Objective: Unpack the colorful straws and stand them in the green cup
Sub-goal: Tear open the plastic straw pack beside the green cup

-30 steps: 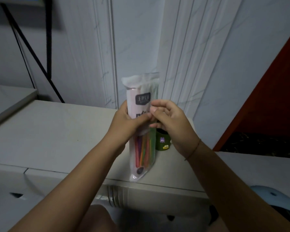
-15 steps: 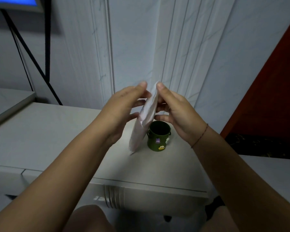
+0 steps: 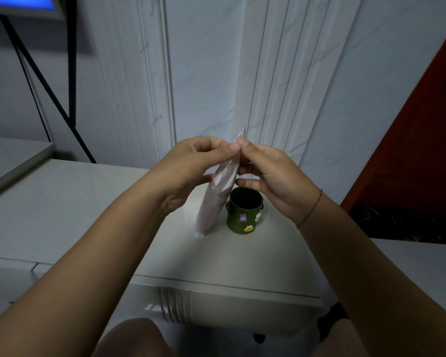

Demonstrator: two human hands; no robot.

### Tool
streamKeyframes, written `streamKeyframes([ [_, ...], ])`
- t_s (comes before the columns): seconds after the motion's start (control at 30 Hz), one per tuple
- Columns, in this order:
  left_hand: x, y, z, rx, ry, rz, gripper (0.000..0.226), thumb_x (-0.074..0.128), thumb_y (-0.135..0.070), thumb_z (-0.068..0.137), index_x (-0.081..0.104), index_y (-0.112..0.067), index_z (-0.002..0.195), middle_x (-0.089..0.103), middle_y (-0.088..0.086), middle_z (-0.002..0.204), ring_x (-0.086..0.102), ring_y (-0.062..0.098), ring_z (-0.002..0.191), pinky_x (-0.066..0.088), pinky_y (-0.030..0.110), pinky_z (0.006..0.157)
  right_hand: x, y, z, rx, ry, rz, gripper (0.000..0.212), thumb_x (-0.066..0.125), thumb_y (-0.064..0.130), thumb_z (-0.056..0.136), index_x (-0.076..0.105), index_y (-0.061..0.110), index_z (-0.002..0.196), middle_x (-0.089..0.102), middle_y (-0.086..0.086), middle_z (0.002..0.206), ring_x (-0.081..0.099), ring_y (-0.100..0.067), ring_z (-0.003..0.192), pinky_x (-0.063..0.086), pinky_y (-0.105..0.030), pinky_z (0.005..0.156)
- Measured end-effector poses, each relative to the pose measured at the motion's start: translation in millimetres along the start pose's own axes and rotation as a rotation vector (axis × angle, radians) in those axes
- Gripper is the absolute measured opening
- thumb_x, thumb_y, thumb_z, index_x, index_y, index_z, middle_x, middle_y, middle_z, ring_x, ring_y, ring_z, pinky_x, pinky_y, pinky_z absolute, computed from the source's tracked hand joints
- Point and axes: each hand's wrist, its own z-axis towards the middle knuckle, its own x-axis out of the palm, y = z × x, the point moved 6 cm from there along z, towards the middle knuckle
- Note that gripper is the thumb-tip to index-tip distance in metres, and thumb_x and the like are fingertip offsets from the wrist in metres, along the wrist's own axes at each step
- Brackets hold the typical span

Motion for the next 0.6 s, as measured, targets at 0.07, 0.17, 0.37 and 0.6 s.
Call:
streamKeyframes([
  [0.07,-0.4,0.9,1.4,0.000,0.006,0.004,0.021,0.066,-0.029,0.083,0.067,-0.011,0.096,0.072,0.000,0.090,0.069,0.005,0.084,0.049,0.023,0.074,-0.7,-1.0,0.4,0.001,0.001,0.008,0.045,0.050,0.039,0.092,0.061,-0.001,0.112,0.067,-0.002,0.090,0.062,-0.013,0.086,0.054,-0.028,0.078],
  [0.17,-0.8,2.3,3.4,0.007,0.011,-0.004,0.020,0.065,-0.028,0.085,0.067,-0.012,0.097,0.071,0.002,0.095,0.069,0.006,0.086,0.049,0.023,0.074,-2.5,-1.7,0.9,0.002,-0.006,0.026,0.043,0.051,0.036,0.093,0.061,0.000,0.112,0.067,-0.004,0.091,0.061,-0.014,0.087,0.053,-0.028,0.077],
  [0.37,0.2,3.6,4.7,0.043,0.034,0.010,0.012,0.062,-0.025,0.087,0.065,-0.015,0.093,0.067,0.002,0.096,0.066,0.008,0.086,0.054,0.020,0.072,-3.2,-1.8,1.9,-0.002,0.006,0.056,0.045,0.051,0.037,0.092,0.061,-0.002,0.113,0.065,-0.006,0.092,0.060,-0.017,0.089,0.052,-0.031,0.080],
  [0.6,1.1,4.3,6.0,0.065,0.058,0.012,0.025,0.066,-0.032,0.075,0.065,-0.016,0.094,0.068,0.001,0.096,0.066,0.011,0.092,0.052,0.031,0.086,-2.1,0.3,1.4,-0.022,0.030,0.061,0.055,0.053,0.037,0.091,0.051,-0.010,0.120,0.066,-0.015,0.104,0.064,-0.021,0.095,0.051,-0.040,0.095],
])
